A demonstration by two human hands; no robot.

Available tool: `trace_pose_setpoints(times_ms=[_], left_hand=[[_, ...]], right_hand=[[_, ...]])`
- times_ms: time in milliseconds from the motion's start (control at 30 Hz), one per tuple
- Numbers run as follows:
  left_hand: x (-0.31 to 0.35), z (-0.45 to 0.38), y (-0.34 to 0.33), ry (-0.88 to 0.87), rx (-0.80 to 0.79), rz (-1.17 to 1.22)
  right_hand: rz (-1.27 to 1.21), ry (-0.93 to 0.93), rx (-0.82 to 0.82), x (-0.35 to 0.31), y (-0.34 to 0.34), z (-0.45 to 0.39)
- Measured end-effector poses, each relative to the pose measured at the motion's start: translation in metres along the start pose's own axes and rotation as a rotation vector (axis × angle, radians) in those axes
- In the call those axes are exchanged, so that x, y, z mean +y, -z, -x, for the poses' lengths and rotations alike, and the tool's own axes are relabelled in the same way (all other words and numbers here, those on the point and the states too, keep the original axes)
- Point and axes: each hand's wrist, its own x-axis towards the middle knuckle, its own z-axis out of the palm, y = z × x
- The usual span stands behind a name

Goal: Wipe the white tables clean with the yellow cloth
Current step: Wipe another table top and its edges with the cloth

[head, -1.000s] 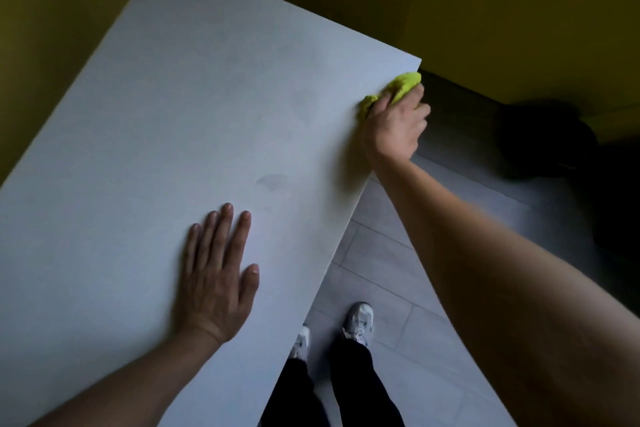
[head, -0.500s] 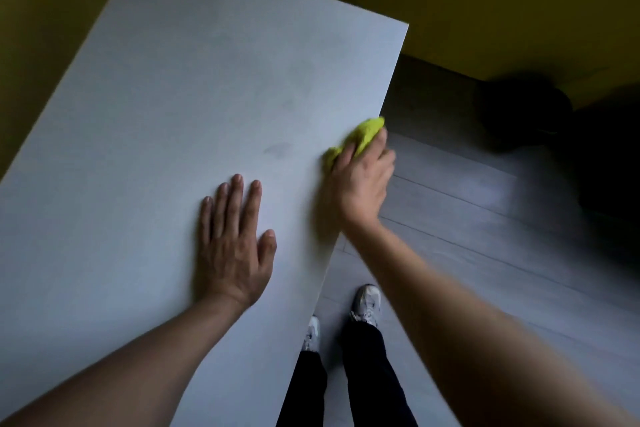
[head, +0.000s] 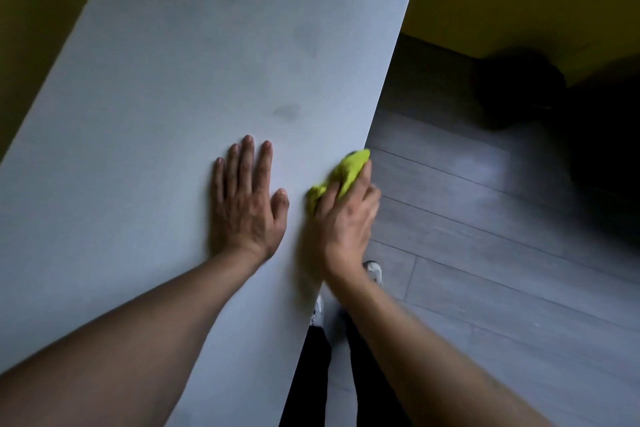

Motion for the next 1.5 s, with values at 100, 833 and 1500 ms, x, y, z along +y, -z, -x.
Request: trace_pose_setpoints(times_ms=[100,833,1500], left_hand=[[0.000,0.000,0.000,-0.002,0.025,0.020],[-0.002,0.002,0.005,-0.006,-0.016,0.039],[-0.007,0.003,-0.002,-0.034,-0.014,0.064]], right_hand=[[-0.016,-0.018,-0.030,0.007,0.001,0.020],[-0.005,0.038,-0.079,0.031,0.008,0.099],[-0.110,0.046,-0.068,0.062,0.000,0.156]])
